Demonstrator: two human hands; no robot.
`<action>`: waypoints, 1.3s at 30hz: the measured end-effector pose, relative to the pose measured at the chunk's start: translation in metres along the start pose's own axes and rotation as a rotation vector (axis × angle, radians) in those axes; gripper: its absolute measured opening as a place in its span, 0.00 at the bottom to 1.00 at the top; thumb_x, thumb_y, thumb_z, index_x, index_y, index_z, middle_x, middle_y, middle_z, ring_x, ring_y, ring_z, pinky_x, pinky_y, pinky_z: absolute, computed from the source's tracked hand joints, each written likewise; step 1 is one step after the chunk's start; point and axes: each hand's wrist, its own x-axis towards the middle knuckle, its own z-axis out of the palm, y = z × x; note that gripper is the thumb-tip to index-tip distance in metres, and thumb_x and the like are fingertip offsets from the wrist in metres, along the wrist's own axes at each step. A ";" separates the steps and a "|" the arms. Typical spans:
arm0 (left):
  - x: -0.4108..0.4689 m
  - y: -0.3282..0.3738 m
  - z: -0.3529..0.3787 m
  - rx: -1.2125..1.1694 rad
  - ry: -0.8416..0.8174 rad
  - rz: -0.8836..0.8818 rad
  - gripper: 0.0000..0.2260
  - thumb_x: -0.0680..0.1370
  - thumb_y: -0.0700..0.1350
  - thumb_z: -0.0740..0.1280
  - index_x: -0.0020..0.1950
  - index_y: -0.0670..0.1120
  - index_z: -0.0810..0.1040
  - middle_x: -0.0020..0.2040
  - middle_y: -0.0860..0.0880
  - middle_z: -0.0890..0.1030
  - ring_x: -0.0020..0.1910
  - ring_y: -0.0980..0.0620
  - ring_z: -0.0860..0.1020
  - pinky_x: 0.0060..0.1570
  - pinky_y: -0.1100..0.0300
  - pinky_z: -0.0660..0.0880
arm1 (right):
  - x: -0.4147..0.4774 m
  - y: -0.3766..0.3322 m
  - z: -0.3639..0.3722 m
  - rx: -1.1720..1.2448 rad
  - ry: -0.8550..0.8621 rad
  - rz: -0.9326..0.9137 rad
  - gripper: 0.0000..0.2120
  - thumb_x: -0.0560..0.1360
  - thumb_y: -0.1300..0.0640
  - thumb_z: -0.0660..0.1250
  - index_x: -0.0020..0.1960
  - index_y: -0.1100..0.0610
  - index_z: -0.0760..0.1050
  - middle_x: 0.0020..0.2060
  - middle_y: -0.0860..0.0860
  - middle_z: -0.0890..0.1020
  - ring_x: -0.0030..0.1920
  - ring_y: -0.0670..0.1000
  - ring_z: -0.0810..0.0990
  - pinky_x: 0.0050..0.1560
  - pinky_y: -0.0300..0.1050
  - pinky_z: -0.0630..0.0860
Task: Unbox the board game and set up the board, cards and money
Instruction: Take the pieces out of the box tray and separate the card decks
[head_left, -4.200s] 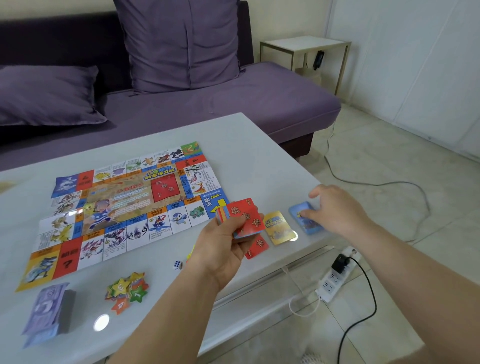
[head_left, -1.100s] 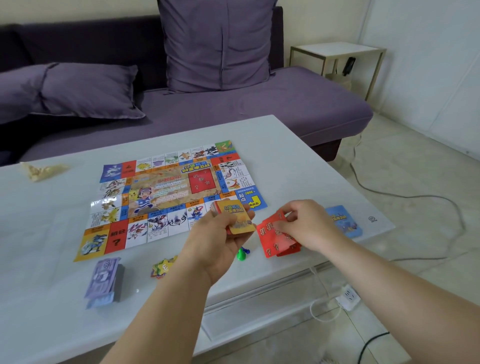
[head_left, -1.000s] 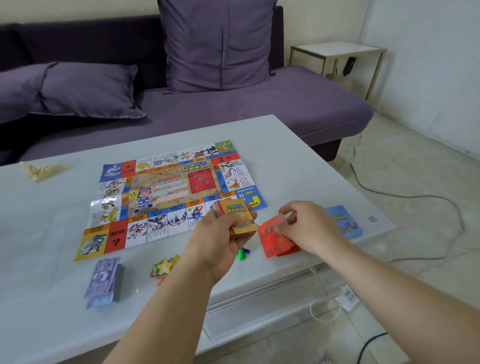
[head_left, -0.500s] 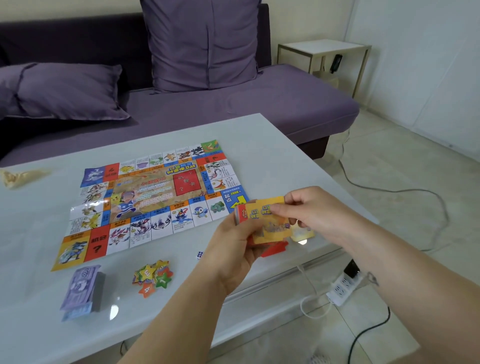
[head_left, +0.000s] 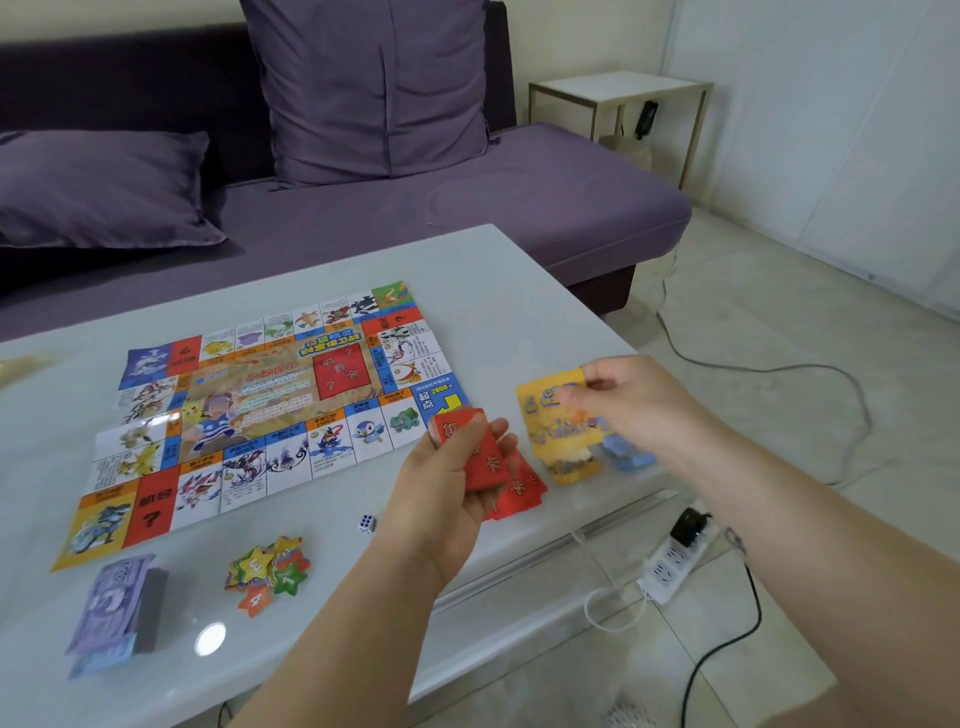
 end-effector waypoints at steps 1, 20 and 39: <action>0.001 0.002 -0.001 -0.049 0.013 -0.017 0.06 0.79 0.37 0.61 0.55 0.41 0.73 0.44 0.42 0.82 0.40 0.49 0.81 0.41 0.57 0.80 | 0.002 0.003 -0.001 -0.076 0.014 -0.027 0.09 0.74 0.58 0.70 0.35 0.50 0.77 0.30 0.45 0.80 0.29 0.39 0.76 0.31 0.30 0.69; -0.014 0.006 -0.003 0.155 -0.114 0.034 0.08 0.77 0.30 0.62 0.50 0.42 0.75 0.35 0.45 0.84 0.32 0.50 0.82 0.27 0.61 0.77 | -0.014 -0.018 0.029 -0.083 -0.147 -0.014 0.09 0.73 0.49 0.71 0.43 0.56 0.80 0.26 0.41 0.76 0.24 0.34 0.72 0.28 0.26 0.65; -0.009 0.021 -0.028 0.187 0.015 0.089 0.10 0.76 0.32 0.65 0.54 0.43 0.75 0.42 0.44 0.83 0.35 0.51 0.83 0.35 0.60 0.80 | -0.014 -0.023 0.052 -0.079 -0.058 -0.020 0.15 0.74 0.43 0.67 0.42 0.55 0.78 0.34 0.44 0.77 0.37 0.42 0.75 0.37 0.35 0.67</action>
